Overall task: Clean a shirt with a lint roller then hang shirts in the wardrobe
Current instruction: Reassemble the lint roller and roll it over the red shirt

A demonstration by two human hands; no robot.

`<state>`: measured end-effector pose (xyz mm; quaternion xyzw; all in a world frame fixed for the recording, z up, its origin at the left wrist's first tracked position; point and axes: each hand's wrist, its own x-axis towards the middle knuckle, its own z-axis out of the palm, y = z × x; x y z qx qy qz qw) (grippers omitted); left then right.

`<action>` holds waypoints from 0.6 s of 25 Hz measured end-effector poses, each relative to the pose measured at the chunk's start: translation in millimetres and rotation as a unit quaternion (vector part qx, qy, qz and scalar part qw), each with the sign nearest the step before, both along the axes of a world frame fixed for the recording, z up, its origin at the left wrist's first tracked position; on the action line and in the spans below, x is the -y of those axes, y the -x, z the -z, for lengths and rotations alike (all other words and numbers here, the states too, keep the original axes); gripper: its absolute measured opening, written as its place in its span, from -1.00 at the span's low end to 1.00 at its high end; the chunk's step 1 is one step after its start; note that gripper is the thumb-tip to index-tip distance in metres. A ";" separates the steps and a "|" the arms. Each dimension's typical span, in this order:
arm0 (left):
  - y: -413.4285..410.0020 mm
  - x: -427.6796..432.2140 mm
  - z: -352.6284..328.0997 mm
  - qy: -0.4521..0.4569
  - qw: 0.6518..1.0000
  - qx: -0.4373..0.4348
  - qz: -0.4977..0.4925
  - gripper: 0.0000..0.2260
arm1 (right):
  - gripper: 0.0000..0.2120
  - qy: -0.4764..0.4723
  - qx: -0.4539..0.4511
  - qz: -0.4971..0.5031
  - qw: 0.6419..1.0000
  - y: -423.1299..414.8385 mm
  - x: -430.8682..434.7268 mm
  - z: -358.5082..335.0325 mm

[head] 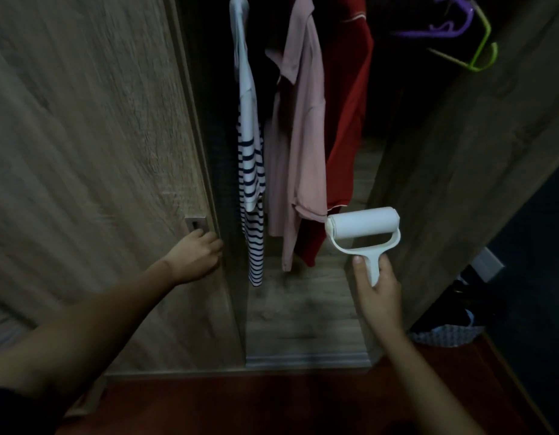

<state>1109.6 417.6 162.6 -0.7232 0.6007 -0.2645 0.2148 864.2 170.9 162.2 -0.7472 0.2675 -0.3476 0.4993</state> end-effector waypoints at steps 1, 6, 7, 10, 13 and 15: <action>11.9 14.9 -7.2 0.041 0.999 -0.019 0.027 -0.80 | -0.91 0.001 0.000 0.007 1.000 -0.1 2.2 -1.6; 53.9 134.4 -75.5 0.325 0.934 -0.133 0.061 -0.75 | -0.94 0.004 0.021 0.047 0.999 -0.4 23.8 -19.4; 59.2 156.9 -91.5 0.372 0.909 -0.185 0.035 -0.75 | -0.94 0.007 0.021 0.055 0.998 -0.1 30.4 -24.0; 65.6 209.7 -129.0 0.388 0.852 -0.322 -0.142 -0.55 | -0.91 0.014 0.036 0.069 0.997 -0.6 51.6 -32.9; 62.9 244.5 -132.2 0.425 0.782 -0.398 -0.222 -0.63 | -0.89 0.019 0.046 0.072 0.996 -3.7 77.7 -39.9; 69.1 252.9 -123.8 0.447 0.759 -0.430 -0.197 -0.80 | -0.88 0.016 0.047 0.065 0.997 -9.1 95.8 -43.9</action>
